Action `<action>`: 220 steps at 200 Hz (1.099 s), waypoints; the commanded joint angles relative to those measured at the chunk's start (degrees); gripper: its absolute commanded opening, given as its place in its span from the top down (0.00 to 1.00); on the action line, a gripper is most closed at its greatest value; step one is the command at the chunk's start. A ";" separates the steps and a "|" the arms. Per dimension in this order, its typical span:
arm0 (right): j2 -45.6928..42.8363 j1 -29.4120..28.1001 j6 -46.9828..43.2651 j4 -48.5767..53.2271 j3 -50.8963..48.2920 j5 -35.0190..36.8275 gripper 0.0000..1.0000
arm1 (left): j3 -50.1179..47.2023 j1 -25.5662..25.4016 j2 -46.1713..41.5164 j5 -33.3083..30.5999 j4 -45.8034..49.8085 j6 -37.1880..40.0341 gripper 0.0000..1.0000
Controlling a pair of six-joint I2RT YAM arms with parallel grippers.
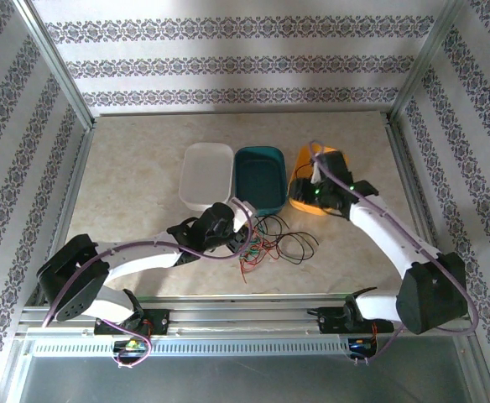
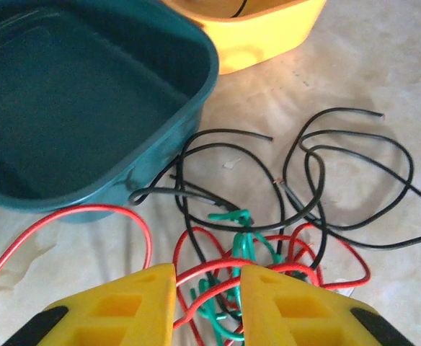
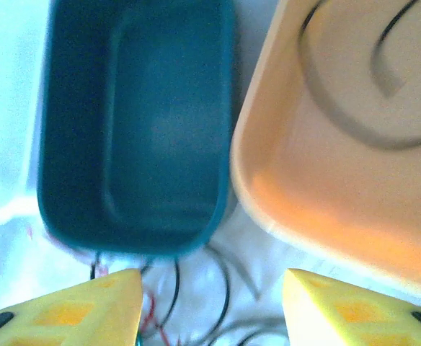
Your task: Untangle the cables
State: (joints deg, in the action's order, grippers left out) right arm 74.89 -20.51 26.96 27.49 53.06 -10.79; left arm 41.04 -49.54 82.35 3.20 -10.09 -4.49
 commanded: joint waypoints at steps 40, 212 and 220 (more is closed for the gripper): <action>-1.32 -10.40 4.94 7.29 -10.87 2.04 0.49 | 3.48 -0.60 5.76 0.43 -5.32 1.33 0.71; 5.86 -11.81 9.01 6.01 -16.33 10.24 0.93 | 3.00 -1.13 12.04 -0.65 -6.55 0.06 0.73; 5.75 -11.92 8.75 6.00 -16.10 10.18 1.00 | 3.03 -1.17 12.22 -0.65 -6.29 0.15 0.73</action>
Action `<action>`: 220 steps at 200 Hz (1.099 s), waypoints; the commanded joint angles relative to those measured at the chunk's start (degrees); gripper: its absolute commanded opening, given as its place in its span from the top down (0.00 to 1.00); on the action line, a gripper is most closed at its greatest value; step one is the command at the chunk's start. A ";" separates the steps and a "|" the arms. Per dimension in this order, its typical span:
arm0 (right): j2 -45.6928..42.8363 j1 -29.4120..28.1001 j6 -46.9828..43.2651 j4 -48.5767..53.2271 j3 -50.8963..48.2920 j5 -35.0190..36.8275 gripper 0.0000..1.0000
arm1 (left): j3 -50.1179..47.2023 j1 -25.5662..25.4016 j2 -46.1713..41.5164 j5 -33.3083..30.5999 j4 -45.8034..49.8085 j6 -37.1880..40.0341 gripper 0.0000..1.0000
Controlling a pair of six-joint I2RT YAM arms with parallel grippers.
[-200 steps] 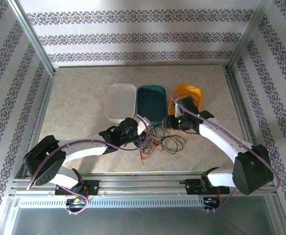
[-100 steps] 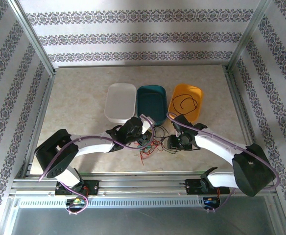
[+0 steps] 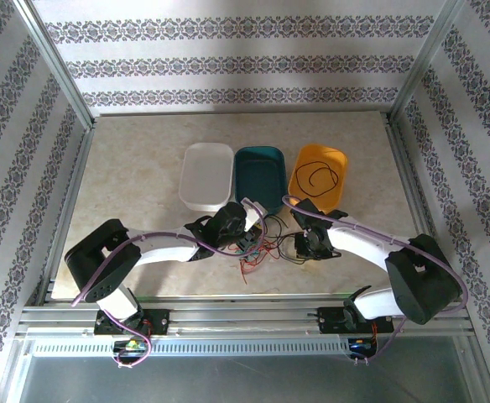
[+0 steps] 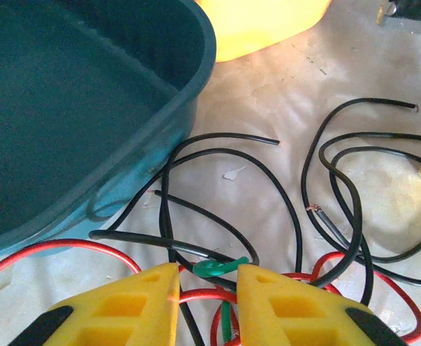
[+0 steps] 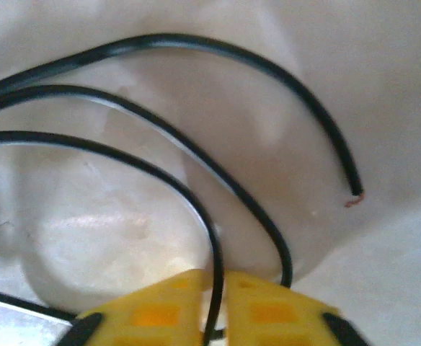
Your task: Untangle the cables
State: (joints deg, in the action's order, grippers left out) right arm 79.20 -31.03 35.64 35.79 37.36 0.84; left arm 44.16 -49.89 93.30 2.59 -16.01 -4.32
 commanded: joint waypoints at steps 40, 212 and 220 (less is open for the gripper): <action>-7.33 -1.98 -0.45 0.10 3.43 4.77 1.00 | -0.48 -1.00 1.96 0.34 -0.68 -0.43 0.74; -21.67 17.74 -11.81 -6.70 33.21 12.91 1.00 | -1.50 -1.00 5.58 1.50 0.45 0.63 0.76; -19.91 19.41 -10.31 -7.10 33.10 12.71 1.00 | -1.59 -1.03 4.88 1.28 0.45 0.46 0.76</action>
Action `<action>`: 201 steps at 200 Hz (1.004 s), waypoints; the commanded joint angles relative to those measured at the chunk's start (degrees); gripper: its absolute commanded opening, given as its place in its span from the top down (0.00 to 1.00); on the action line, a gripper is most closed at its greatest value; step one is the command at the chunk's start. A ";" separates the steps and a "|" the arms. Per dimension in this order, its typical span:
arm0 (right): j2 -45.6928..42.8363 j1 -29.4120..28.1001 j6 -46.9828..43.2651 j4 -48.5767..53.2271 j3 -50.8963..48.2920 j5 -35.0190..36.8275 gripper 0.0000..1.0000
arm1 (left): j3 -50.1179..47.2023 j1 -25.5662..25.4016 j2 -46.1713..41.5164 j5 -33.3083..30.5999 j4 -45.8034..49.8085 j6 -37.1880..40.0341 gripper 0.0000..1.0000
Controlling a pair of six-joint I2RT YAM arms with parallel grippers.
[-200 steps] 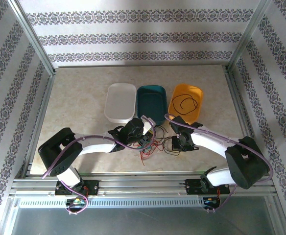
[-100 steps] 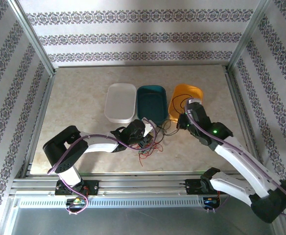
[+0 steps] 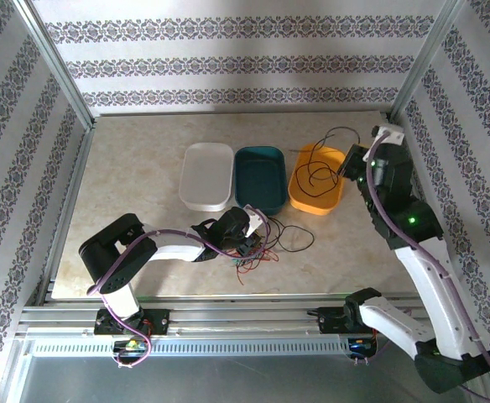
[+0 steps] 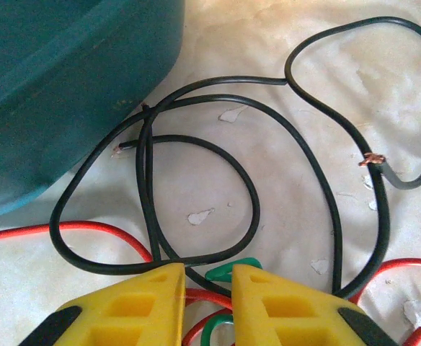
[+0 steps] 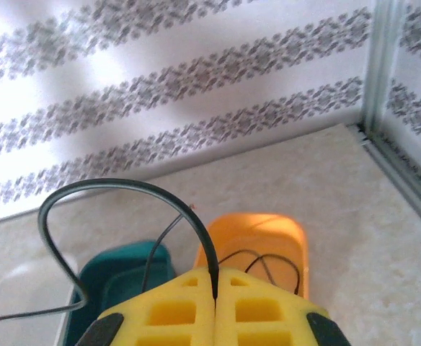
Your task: Untangle the cables
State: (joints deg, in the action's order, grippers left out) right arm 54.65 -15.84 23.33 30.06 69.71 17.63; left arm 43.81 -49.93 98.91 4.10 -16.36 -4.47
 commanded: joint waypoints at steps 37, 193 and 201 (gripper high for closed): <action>14.63 6.96 4.89 -5.63 -0.68 -4.69 1.00 | -1.22 -1.01 -4.04 -1.11 0.23 -0.19 0.74; 40.59 8.55 23.46 -1.33 -7.09 2.84 1.00 | -2.21 -1.13 -7.37 -2.25 0.80 -1.27 0.73; 40.24 8.62 24.50 -0.98 -7.69 4.22 1.00 | -2.28 -1.11 -7.50 -2.30 0.72 -1.27 0.73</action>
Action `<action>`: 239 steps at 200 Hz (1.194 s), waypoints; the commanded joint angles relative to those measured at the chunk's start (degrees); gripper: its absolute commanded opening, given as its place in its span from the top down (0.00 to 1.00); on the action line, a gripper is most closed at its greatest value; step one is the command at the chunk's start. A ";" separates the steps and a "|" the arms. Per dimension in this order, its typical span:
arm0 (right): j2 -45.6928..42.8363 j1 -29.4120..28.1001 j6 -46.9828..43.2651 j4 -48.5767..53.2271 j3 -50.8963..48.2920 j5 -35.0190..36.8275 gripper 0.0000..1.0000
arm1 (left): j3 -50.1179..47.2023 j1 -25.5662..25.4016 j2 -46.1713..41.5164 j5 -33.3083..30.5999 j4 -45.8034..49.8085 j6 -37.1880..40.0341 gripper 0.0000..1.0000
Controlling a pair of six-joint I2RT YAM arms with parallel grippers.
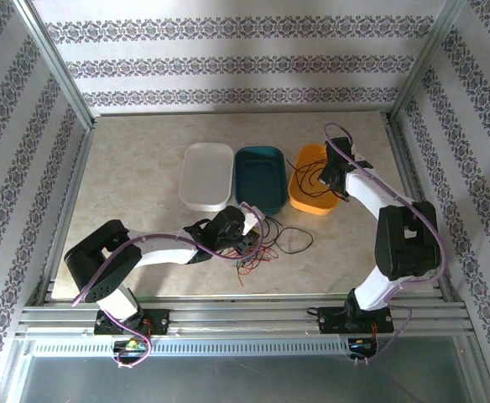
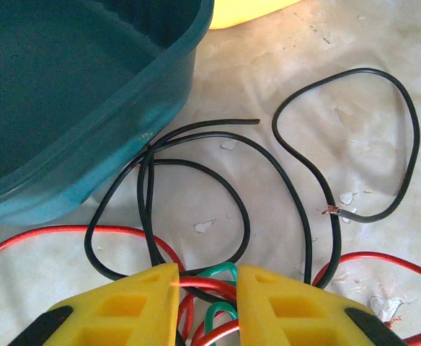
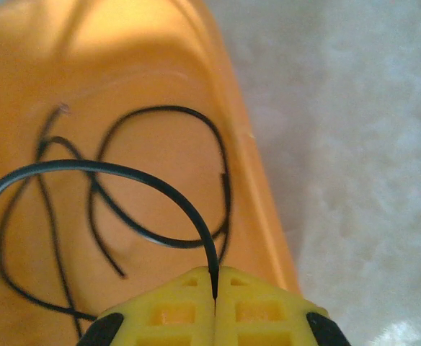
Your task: Untangle the cables
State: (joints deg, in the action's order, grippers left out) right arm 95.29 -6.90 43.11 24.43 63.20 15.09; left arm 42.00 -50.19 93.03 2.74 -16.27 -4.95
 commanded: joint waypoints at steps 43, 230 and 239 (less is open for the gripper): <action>-3.70 0.39 7.01 5.11 -3.27 9.56 1.00 | 0.08 -0.82 -1.19 -0.97 1.07 -0.75 0.73; -3.86 -3.63 -1.61 7.19 3.65 18.85 1.00 | 1.51 -0.96 0.22 -0.03 1.94 0.02 0.73; -2.97 -3.49 -3.92 3.88 3.08 13.39 1.00 | 1.49 -1.04 0.22 -0.10 1.95 0.06 0.73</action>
State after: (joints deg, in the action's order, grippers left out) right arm 89.76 -11.00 44.49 33.54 66.28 37.54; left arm 42.02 -50.19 92.88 2.59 -15.86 -4.95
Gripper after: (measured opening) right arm 0.043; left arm 0.272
